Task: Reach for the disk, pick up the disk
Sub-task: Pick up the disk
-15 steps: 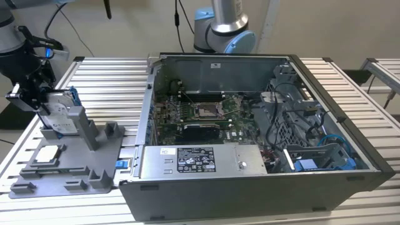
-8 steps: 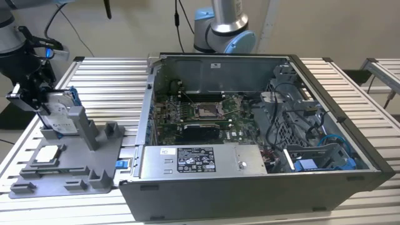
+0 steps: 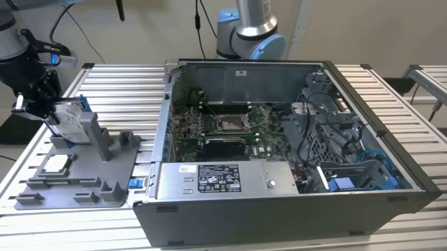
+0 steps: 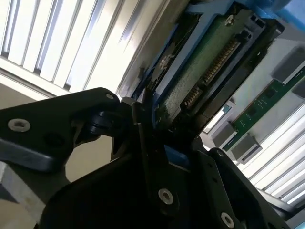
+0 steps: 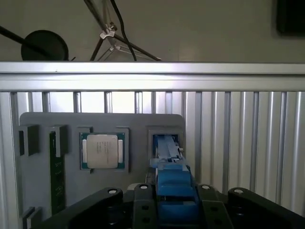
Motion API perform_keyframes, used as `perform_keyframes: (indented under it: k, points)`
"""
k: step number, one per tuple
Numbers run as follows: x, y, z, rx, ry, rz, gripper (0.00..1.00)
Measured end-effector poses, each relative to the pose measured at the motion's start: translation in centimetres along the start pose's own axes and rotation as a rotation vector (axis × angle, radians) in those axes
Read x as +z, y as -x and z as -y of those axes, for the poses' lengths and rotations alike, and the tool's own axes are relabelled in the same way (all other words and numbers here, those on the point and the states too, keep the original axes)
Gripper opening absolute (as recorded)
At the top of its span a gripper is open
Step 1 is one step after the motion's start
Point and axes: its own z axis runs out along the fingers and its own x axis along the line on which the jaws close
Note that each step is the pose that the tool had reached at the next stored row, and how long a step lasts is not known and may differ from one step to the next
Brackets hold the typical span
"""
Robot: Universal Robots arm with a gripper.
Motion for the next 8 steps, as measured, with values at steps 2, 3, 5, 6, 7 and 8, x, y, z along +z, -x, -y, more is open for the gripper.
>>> perform_keyframes:
  k: [2, 3, 5, 6, 7, 8]
  points:
    - [0.00, 0.00, 0.00, 0.000, 0.0001, 0.0012, 0.00]
    - [0.00, 0.00, 0.00, 0.000, 0.0000, 0.0018, 0.00]
    - [0.00, 0.00, 0.00, 0.000, 0.0001, 0.0030, 0.00]
    - [0.00, 0.00, 0.00, 0.000, 0.0001, 0.0036, 0.00]
    - [0.00, 0.00, 0.00, 0.000, 0.0001, 0.0042, 0.00]
    - [0.00, 0.00, 0.00, 0.000, 0.0002, 0.0047, 0.00]
